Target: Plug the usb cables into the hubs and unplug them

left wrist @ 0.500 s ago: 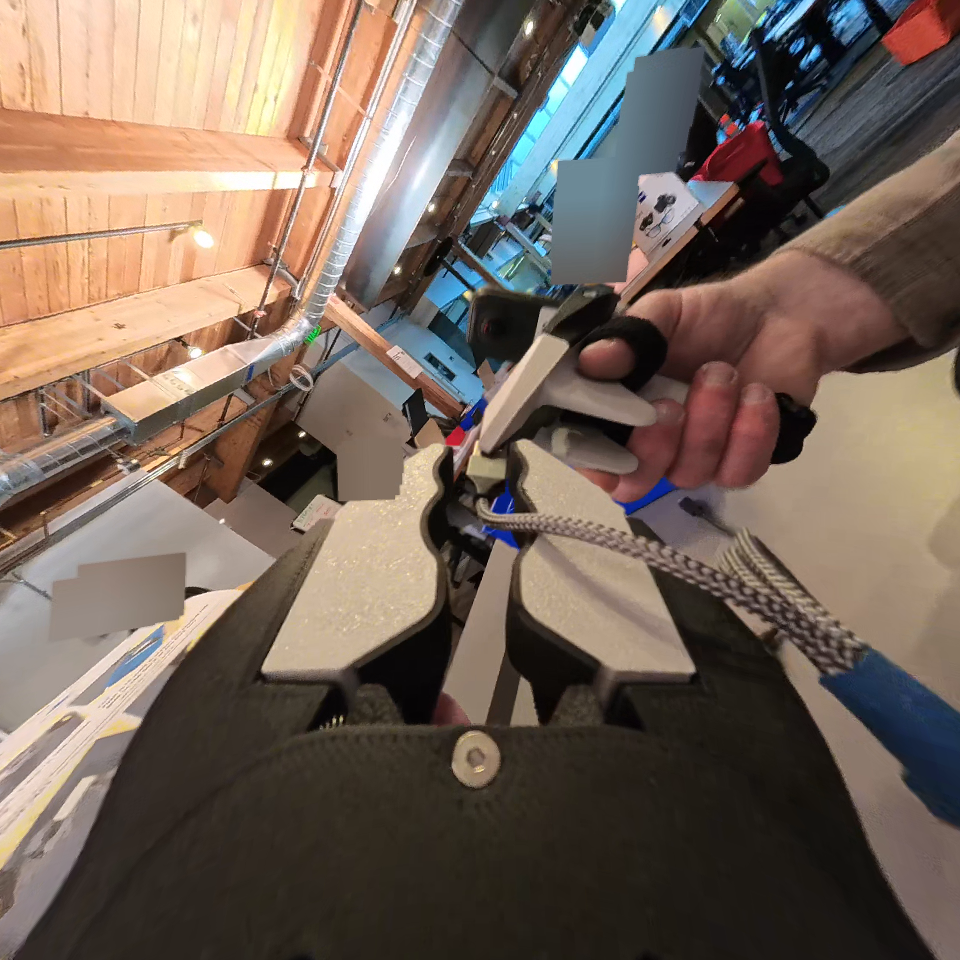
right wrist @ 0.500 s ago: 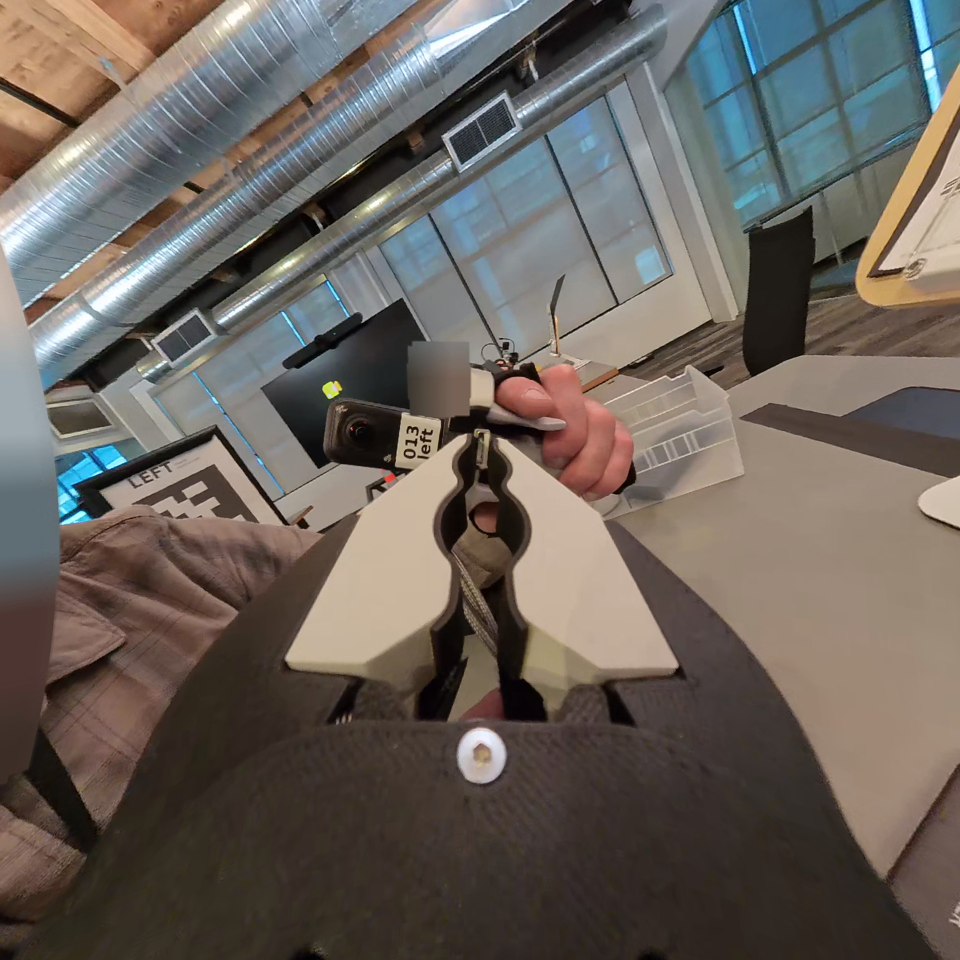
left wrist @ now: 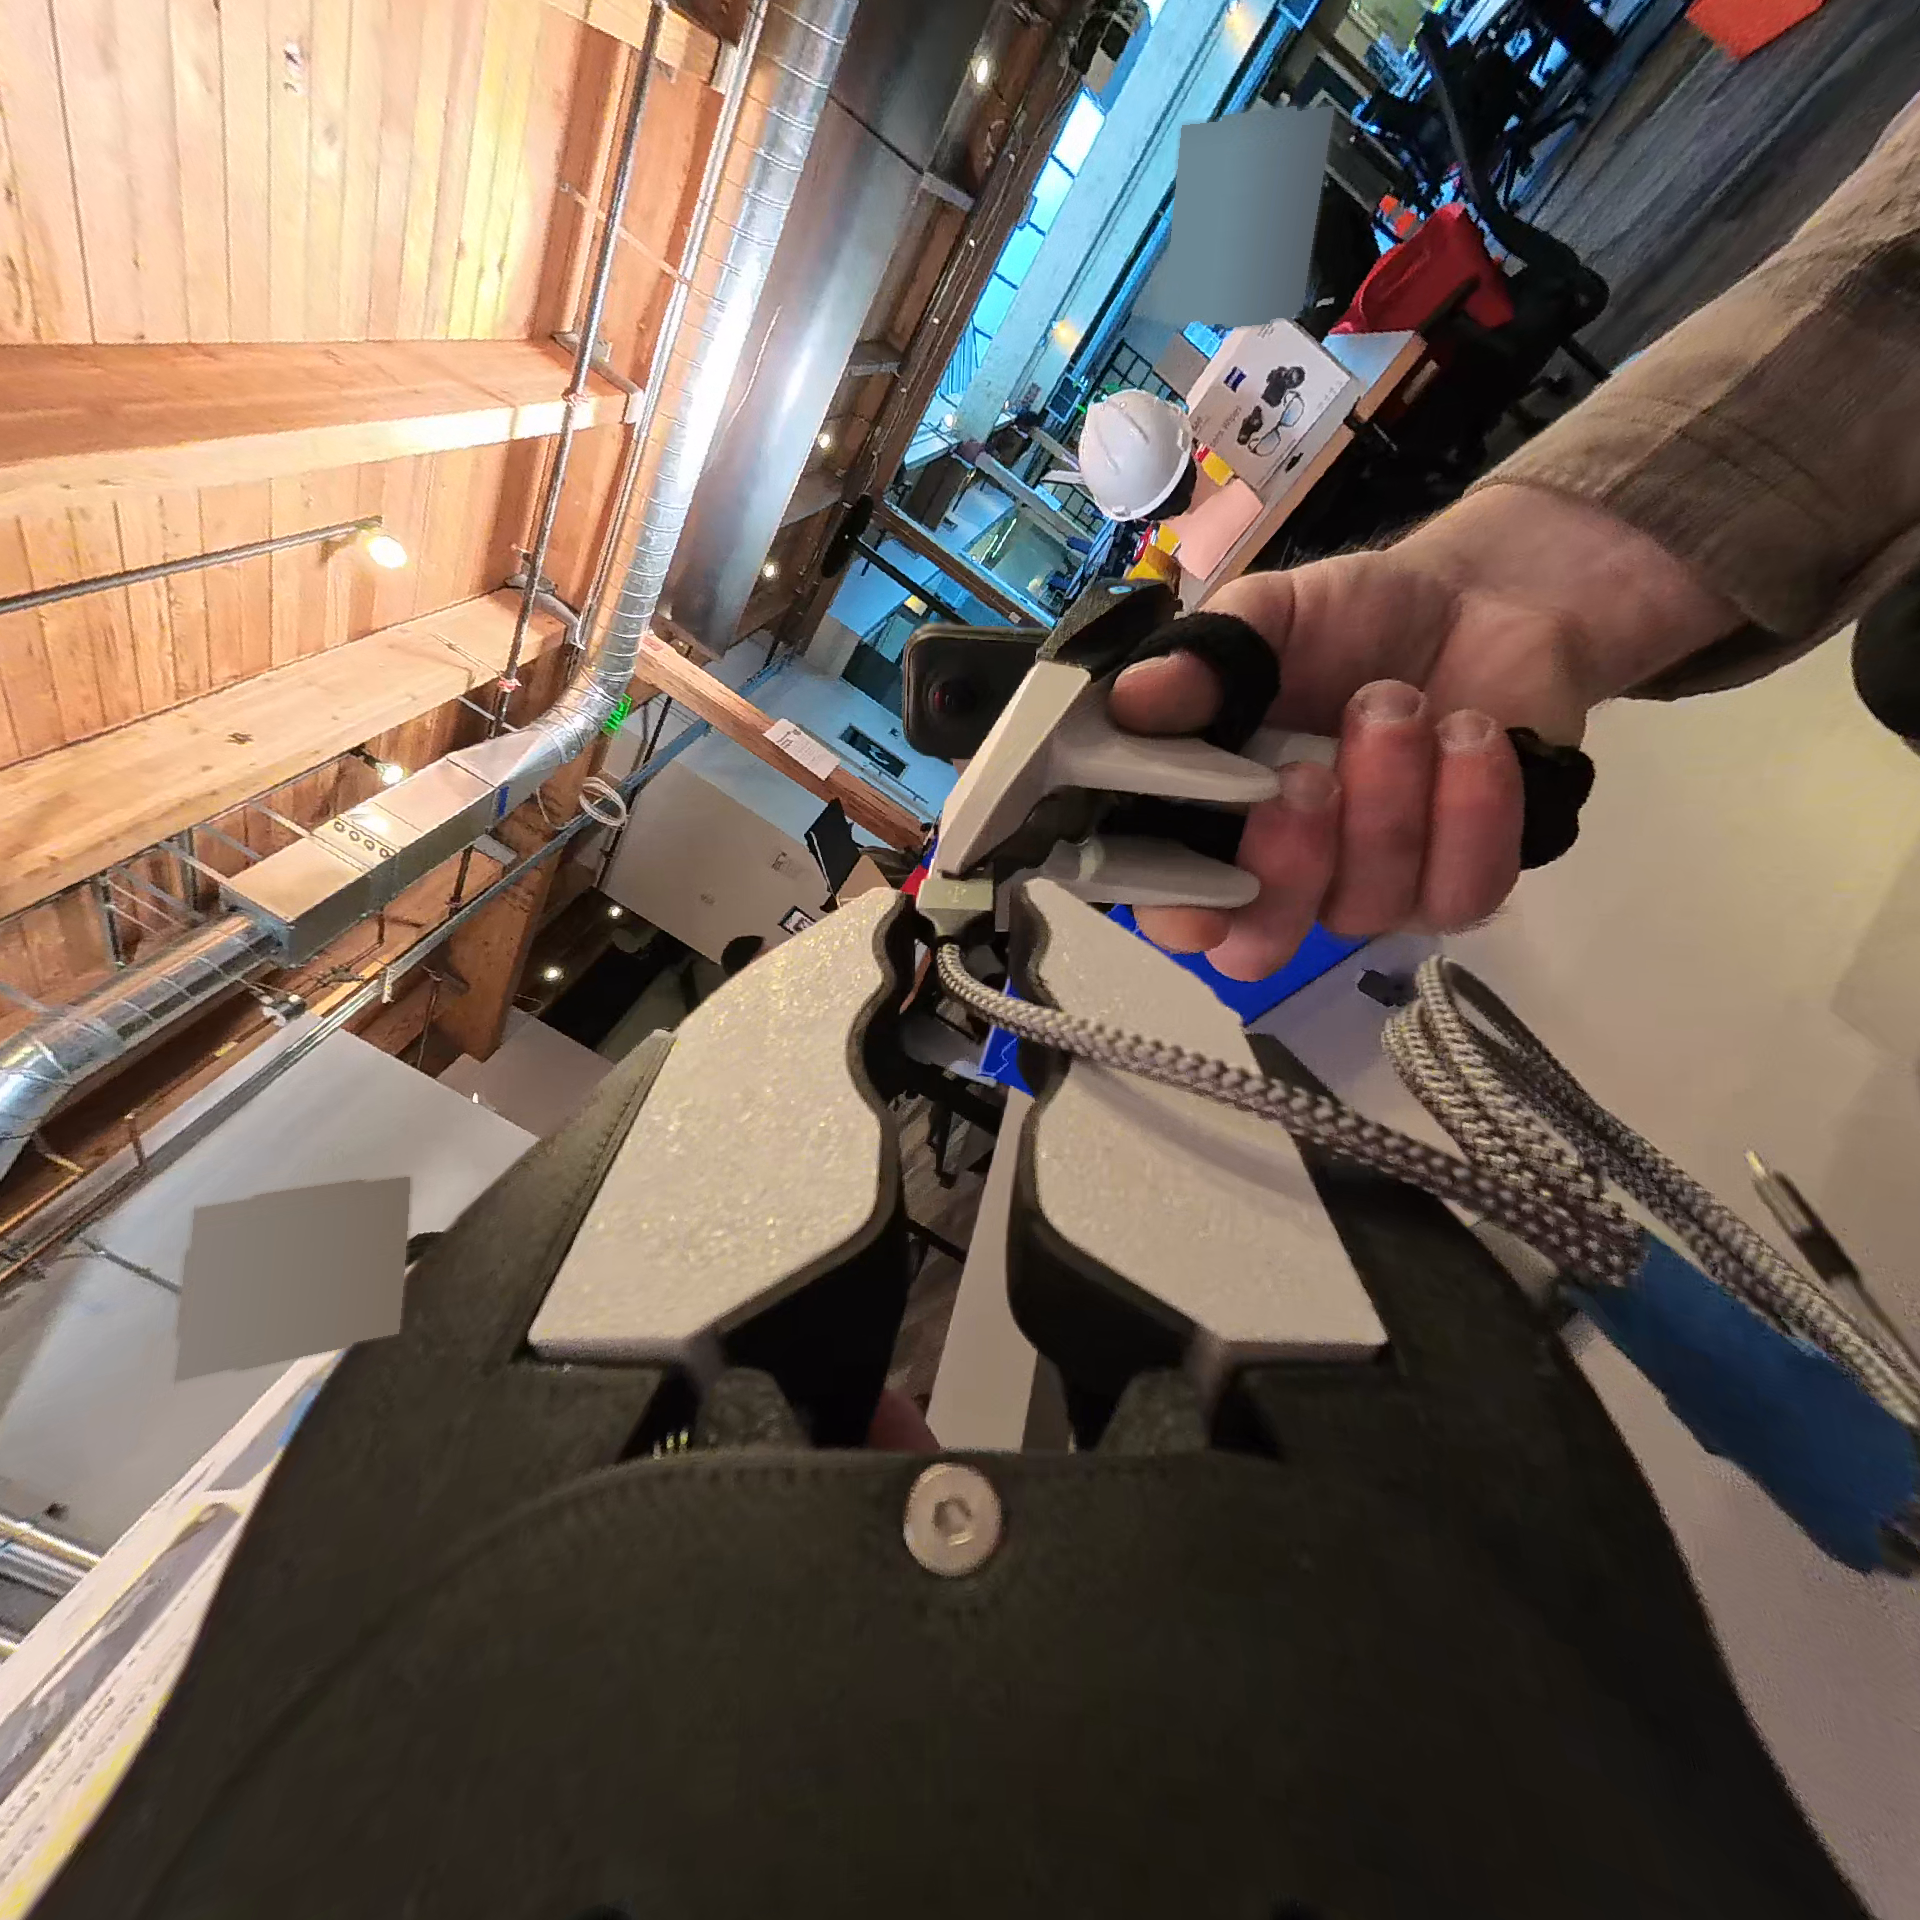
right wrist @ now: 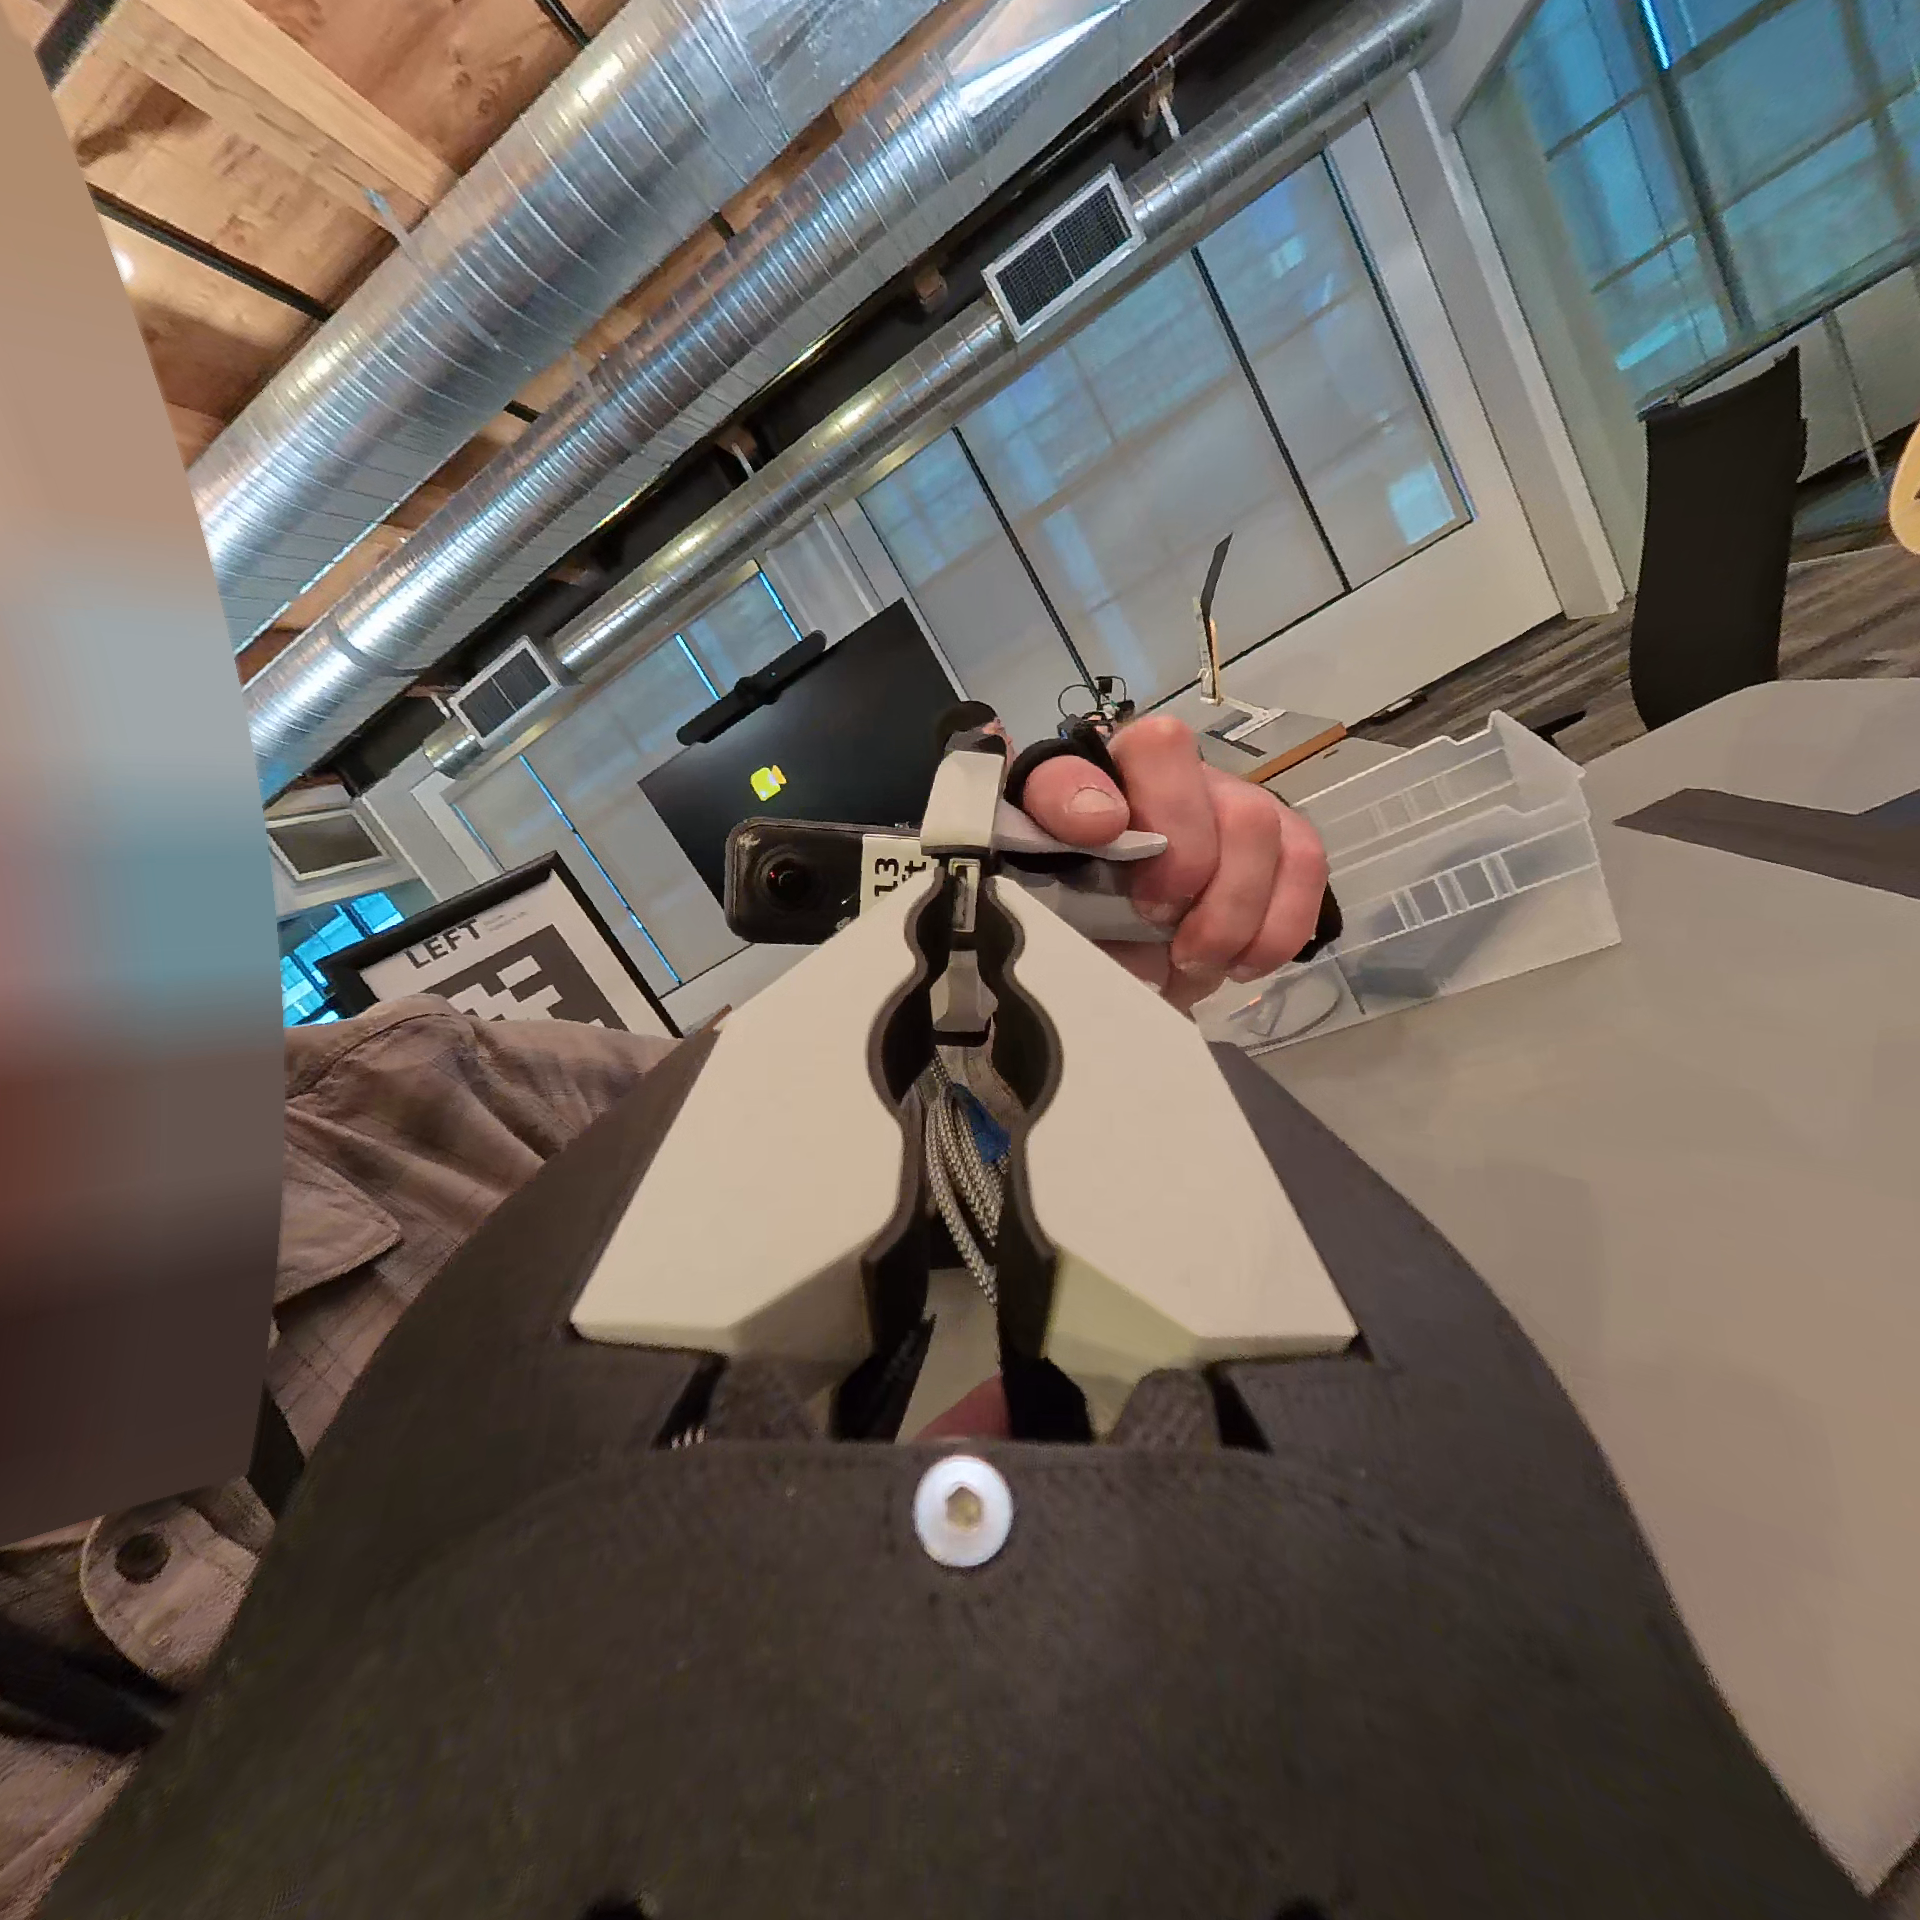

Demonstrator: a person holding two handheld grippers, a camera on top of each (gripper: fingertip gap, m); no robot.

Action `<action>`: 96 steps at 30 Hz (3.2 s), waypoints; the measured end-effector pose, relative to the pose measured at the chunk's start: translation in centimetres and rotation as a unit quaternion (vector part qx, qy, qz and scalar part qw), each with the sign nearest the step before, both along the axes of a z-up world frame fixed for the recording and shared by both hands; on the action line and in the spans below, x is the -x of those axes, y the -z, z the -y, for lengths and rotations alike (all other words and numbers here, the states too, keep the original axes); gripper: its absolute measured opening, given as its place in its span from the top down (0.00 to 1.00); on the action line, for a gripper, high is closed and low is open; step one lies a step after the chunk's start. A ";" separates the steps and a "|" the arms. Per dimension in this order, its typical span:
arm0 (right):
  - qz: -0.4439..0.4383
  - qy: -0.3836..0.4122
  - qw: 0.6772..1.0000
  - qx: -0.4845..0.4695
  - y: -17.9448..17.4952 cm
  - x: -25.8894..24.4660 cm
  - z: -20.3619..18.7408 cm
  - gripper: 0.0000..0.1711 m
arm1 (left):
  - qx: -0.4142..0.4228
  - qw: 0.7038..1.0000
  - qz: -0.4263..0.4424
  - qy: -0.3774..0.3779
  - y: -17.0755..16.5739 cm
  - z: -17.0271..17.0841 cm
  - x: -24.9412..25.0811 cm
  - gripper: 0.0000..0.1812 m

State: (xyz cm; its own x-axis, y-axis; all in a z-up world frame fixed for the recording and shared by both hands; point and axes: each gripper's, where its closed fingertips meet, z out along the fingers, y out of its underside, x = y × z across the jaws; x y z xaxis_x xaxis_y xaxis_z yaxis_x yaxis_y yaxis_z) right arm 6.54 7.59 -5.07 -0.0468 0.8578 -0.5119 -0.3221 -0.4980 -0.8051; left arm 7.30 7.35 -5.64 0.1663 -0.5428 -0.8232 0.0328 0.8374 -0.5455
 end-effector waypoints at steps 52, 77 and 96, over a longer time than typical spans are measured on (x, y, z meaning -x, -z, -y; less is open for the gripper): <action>0.110 0.093 0.983 -0.111 -1.5 0.7 -2.0 0.94 | 0.284 0.948 -0.025 0.143 -1.1 -1.7 2.2 0.92; 0.045 -0.023 0.998 -0.023 -0.2 2.8 -0.2 0.99 | 0.077 0.994 -0.052 0.056 -0.6 -0.2 1.9 0.92; 0.038 -0.051 0.998 -0.017 -0.5 1.8 0.5 1.00 | 0.037 0.997 -0.044 0.044 -1.1 0.5 2.0 0.92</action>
